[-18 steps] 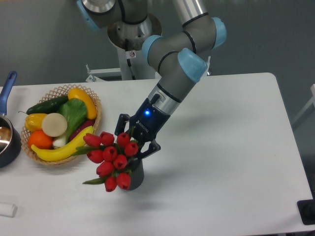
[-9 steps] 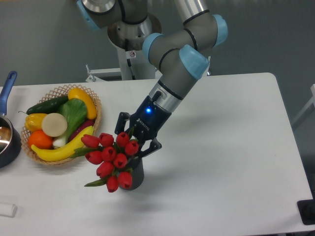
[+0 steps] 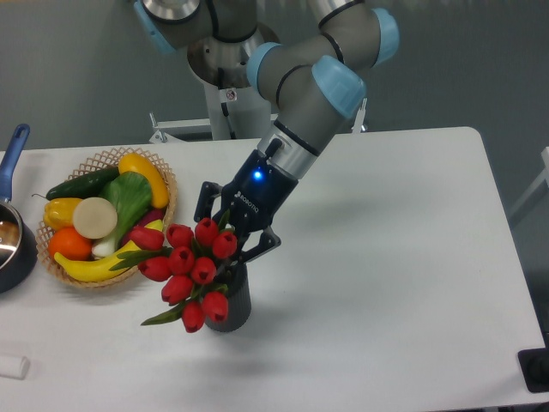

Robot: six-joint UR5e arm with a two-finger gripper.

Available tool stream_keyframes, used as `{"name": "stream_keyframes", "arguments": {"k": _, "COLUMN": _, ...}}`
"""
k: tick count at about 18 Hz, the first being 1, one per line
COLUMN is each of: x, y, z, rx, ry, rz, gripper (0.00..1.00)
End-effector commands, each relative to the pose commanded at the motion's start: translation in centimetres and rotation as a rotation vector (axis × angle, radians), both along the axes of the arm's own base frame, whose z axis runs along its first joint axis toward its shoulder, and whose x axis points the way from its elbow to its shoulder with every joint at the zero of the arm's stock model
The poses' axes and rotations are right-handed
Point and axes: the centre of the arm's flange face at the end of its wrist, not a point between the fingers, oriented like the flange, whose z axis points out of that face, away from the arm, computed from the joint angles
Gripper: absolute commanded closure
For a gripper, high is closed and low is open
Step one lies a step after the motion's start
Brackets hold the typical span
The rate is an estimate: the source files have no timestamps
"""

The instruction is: Pick up the flowers from the vase

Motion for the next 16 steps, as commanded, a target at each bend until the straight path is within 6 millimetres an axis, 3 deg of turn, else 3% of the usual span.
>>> {"name": "stream_keyframes", "arguments": {"k": 9, "x": -0.9, "y": 0.5, "z": 8.6, "rx": 0.064, "ry": -0.048, "rz": 0.092, "gripper": 0.57}}
{"name": "stream_keyframes", "arguments": {"k": 16, "x": -1.7, "y": 0.1, "z": 9.2, "rx": 0.069, "ry": -0.043, "rz": 0.108, "gripper": 0.57}}
